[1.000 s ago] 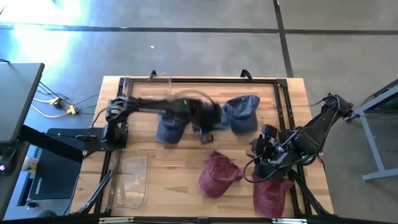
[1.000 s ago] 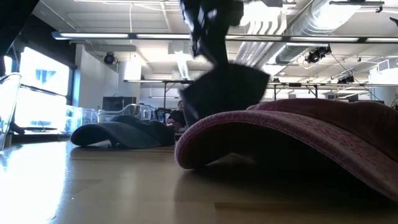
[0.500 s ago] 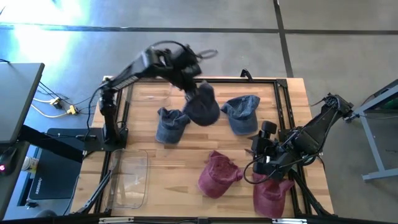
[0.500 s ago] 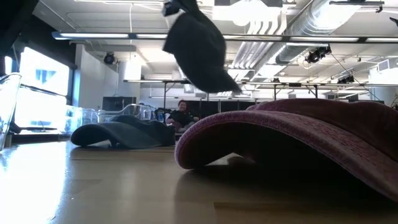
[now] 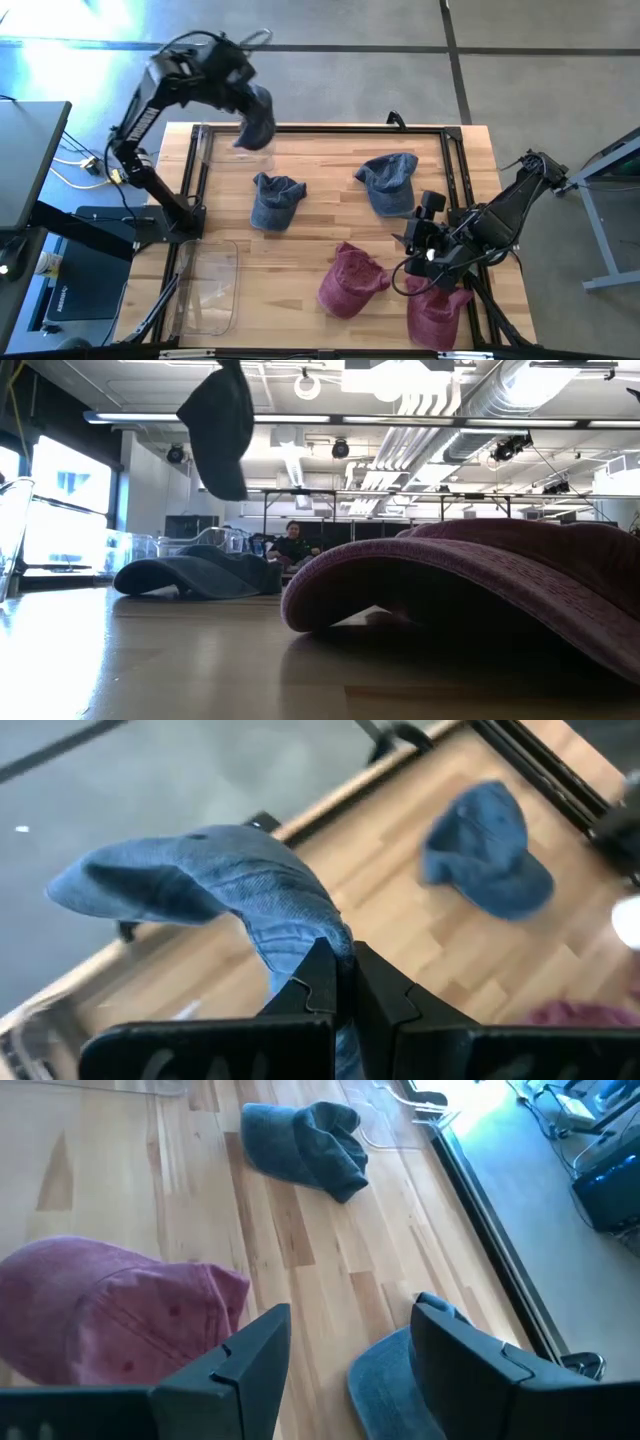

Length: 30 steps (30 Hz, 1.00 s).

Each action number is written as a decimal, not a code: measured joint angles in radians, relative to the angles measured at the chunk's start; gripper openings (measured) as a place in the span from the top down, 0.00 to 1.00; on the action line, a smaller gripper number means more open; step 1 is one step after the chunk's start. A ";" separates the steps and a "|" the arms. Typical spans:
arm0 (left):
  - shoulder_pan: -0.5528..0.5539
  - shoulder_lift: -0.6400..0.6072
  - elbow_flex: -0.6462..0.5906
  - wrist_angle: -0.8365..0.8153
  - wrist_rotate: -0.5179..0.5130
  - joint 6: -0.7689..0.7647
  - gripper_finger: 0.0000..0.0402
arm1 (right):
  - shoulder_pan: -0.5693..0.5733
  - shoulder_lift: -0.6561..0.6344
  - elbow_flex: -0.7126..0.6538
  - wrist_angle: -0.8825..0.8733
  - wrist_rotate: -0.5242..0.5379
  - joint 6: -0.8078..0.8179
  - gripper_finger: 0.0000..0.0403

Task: Pick & Place hat
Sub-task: Put the bottom blue cap into the top transparent bin

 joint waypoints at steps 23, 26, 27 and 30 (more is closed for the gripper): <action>0.375 -0.045 -0.318 0.005 -0.001 0.204 1.00 | 0.000 0.000 0.000 0.001 0.010 0.120 0.49; 0.396 -0.076 -0.421 0.003 -0.061 0.228 1.00 | 0.000 0.000 0.000 0.005 0.016 0.126 0.49; 0.403 -0.086 -0.456 0.002 -0.086 0.230 1.00 | 0.000 0.000 0.000 0.006 0.027 0.130 0.49; 0.410 -0.114 -0.548 0.004 -0.125 0.230 1.00 | 0.000 0.000 0.000 0.006 0.053 0.142 0.49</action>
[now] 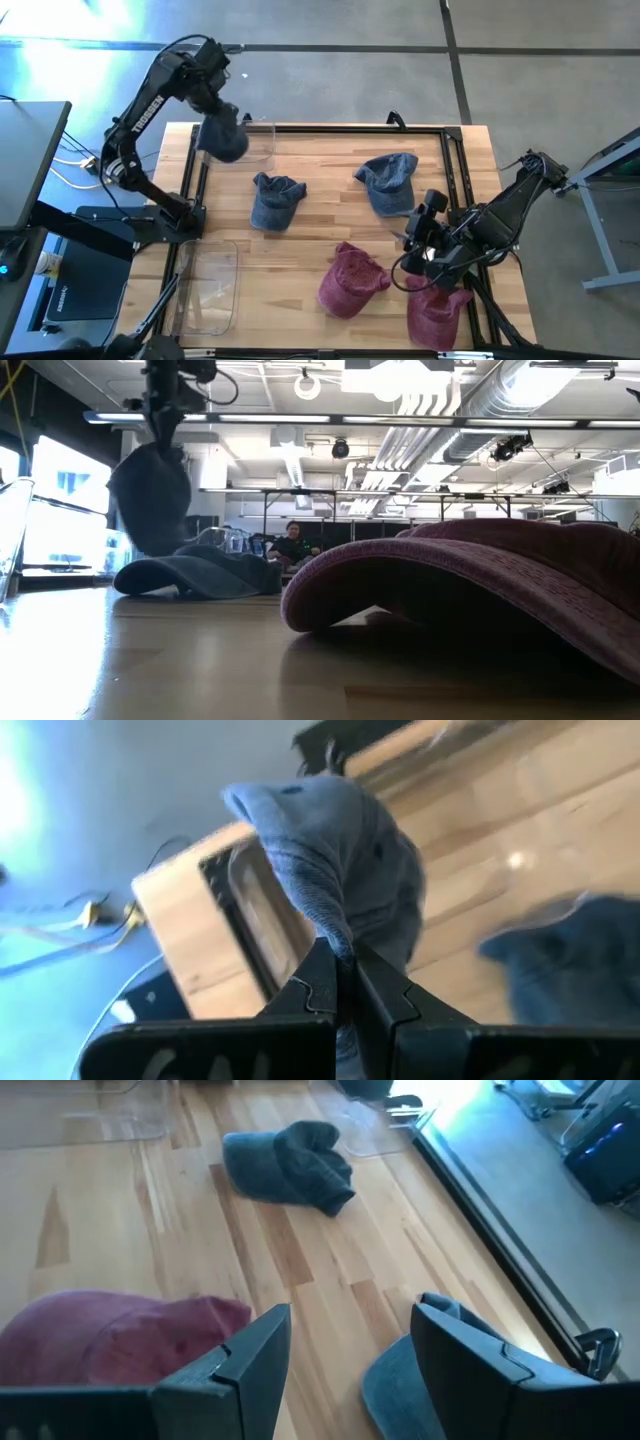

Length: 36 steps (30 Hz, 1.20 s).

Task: Pick & Place hat
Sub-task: Put the bottom blue cap into the top transparent bin

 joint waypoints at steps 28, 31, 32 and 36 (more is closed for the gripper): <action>-0.003 -0.081 -0.297 0.258 -0.193 -0.237 1.00 | -0.048 0.000 0.000 0.025 -0.028 0.002 0.49; -0.004 -0.081 -0.297 0.254 -0.215 -0.344 1.00 | -0.048 0.000 0.000 0.040 -0.026 0.002 0.49; -0.004 -0.081 -0.297 0.246 -0.215 -0.362 1.00 | -0.048 0.000 0.000 0.043 -0.025 0.001 0.49; -0.004 -0.081 -0.297 0.242 -0.215 -0.363 1.00 | -0.048 0.000 0.000 0.047 -0.016 -0.003 0.49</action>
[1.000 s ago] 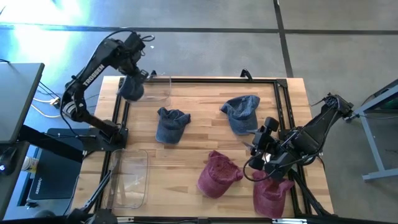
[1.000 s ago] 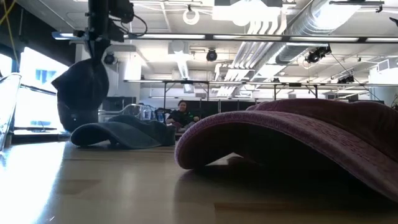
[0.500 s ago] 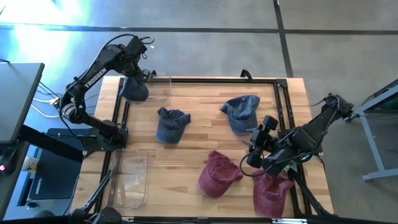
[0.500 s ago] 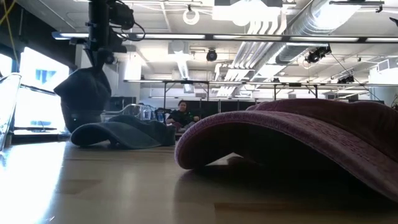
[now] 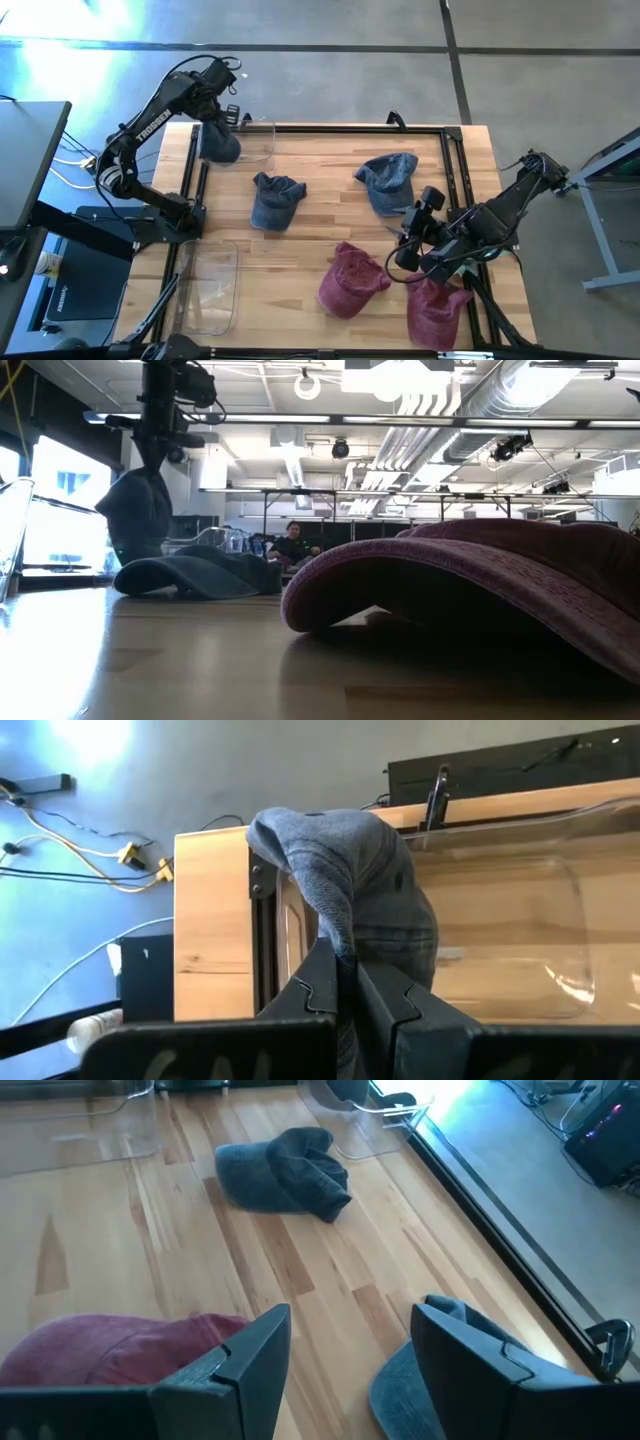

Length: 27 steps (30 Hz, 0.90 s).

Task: Pick & Place hat
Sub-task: Put the bottom blue cap into the top transparent bin

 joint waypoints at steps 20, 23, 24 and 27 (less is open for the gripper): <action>-0.026 -0.002 -0.037 -0.050 -0.018 0.093 0.60 | 0.000 0.000 0.000 0.000 -0.001 -0.027 0.49; -0.027 -0.002 0.001 -0.081 0.040 0.125 0.53 | 0.000 0.000 0.000 0.000 -0.003 -0.027 0.49; -0.027 -0.002 0.013 -0.088 0.052 0.137 0.51 | 0.000 0.000 0.000 0.000 -0.003 -0.027 0.49; -0.026 -0.002 0.053 -0.108 0.060 0.145 0.51 | 0.000 0.000 0.000 0.003 -0.004 -0.027 0.49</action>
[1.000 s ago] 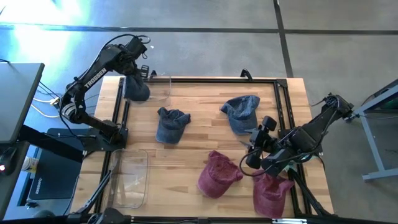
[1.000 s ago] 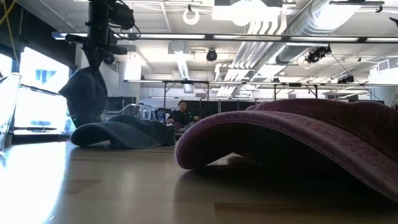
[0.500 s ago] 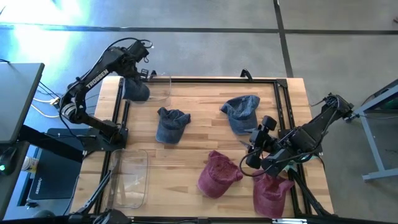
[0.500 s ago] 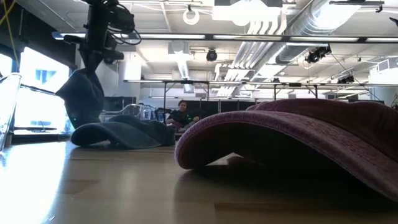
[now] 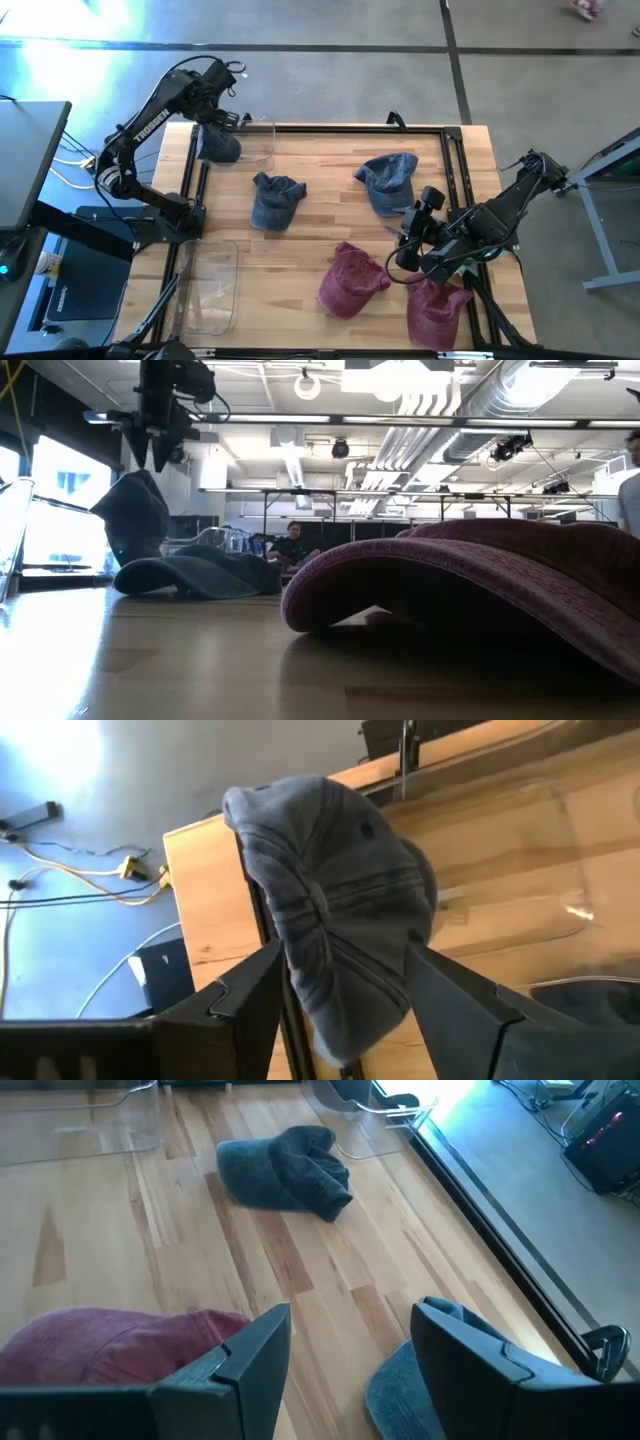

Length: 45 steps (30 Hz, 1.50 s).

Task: Pick & Place hat
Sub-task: Put the bottom blue cap into the top transparent bin, then put the left red cap into the bottom transparent bin

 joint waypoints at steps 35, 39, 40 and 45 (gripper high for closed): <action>-1.318 -0.136 -0.467 0.827 -0.089 -0.756 0.82 | -0.348 0.000 0.000 0.379 -0.502 -0.307 0.49; -1.323 -0.135 -0.577 0.994 -0.026 -0.755 0.82 | -0.368 0.000 0.000 0.368 -0.514 -0.222 0.49; -1.323 -0.135 -0.598 1.030 -0.019 -0.746 0.82 | -0.368 0.000 0.000 0.364 -0.521 -0.204 0.49; -1.323 -0.136 -0.616 1.112 0.016 -0.640 0.82 | -0.338 0.000 0.000 0.338 -0.555 -0.100 0.49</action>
